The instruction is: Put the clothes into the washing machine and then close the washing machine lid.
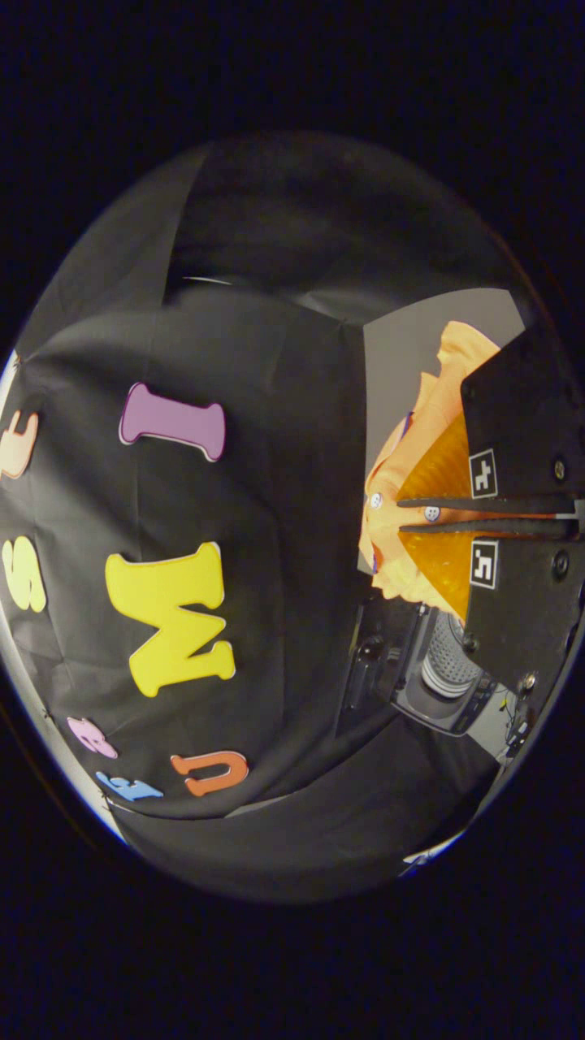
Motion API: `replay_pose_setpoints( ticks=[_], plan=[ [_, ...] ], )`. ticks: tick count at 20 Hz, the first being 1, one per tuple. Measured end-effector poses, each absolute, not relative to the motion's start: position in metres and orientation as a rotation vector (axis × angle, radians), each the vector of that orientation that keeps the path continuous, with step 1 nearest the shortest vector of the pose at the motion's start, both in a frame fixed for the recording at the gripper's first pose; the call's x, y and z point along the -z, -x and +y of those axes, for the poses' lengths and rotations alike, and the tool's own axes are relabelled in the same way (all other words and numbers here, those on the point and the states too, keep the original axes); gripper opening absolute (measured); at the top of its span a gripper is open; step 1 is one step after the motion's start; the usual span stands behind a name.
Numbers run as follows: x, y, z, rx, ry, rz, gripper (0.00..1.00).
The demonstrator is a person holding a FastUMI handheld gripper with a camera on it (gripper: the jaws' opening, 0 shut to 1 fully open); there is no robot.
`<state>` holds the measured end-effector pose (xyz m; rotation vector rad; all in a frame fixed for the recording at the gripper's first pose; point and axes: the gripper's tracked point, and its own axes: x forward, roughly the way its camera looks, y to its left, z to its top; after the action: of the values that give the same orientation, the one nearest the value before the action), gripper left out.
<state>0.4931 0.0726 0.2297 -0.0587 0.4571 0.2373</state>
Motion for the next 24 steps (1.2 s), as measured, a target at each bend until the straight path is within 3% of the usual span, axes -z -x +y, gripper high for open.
replay_pose_setpoints(
  ticks=[24],
  plan=[
    [-0.223, -0.482, 0.356, -0.610, 0.172, 0.450, 0.06]
  ],
)
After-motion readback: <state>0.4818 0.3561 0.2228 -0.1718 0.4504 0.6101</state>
